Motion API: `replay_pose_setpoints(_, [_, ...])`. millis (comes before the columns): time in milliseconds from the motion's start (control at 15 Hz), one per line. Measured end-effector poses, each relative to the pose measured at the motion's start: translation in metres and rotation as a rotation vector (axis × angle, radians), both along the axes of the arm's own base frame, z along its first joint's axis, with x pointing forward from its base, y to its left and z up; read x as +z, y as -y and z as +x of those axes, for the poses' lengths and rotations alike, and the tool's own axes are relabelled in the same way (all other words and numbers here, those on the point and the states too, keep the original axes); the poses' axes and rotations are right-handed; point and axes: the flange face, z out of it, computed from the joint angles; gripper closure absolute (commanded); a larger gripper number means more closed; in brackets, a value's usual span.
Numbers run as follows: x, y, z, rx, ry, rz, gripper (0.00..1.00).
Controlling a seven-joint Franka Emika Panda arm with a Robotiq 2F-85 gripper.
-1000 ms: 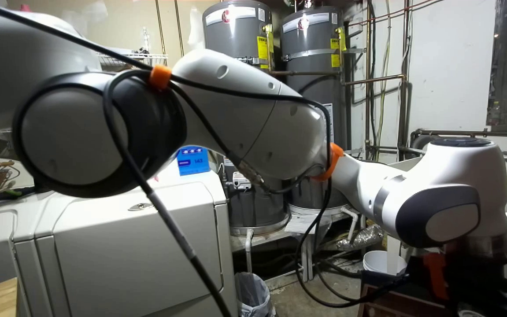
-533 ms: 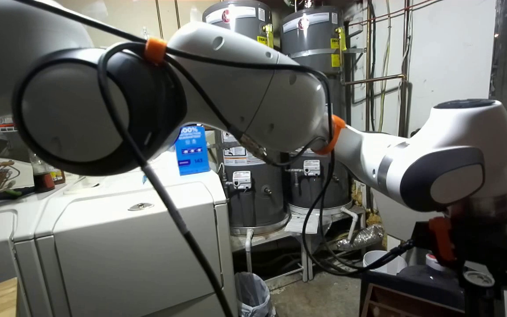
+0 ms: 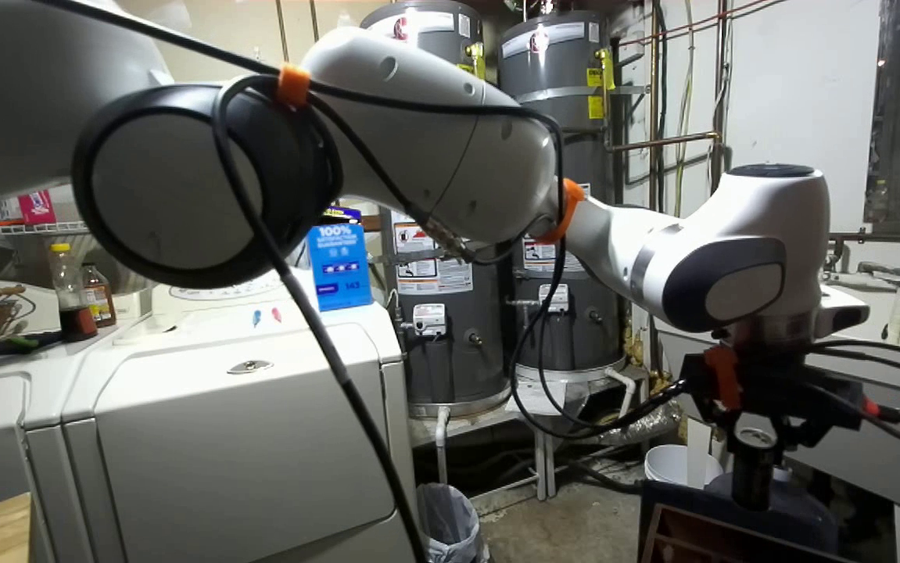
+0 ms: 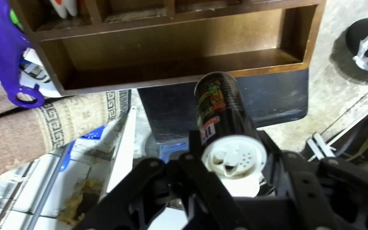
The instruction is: Move the black object on the chair to the left
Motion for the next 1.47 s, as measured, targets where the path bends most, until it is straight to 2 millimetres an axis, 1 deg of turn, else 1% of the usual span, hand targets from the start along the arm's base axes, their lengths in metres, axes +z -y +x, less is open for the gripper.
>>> replay_pose_setpoints(200, [-0.017,-0.026,0.005,0.057,-0.041,0.028,0.8])
replay_pose_setpoints(400, [-0.033,-0.042,0.005,0.085,-0.076,0.042,0.8])
replay_pose_setpoints(600, [-0.044,-0.047,0.0,0.094,-0.105,0.051,0.8])
replay_pose_setpoints(1000, [-0.049,-0.049,-0.011,0.096,-0.139,0.053,0.8])
replay_pose_setpoints(1467, [-0.07,-0.069,-0.012,0.113,-0.078,0.006,0.8])
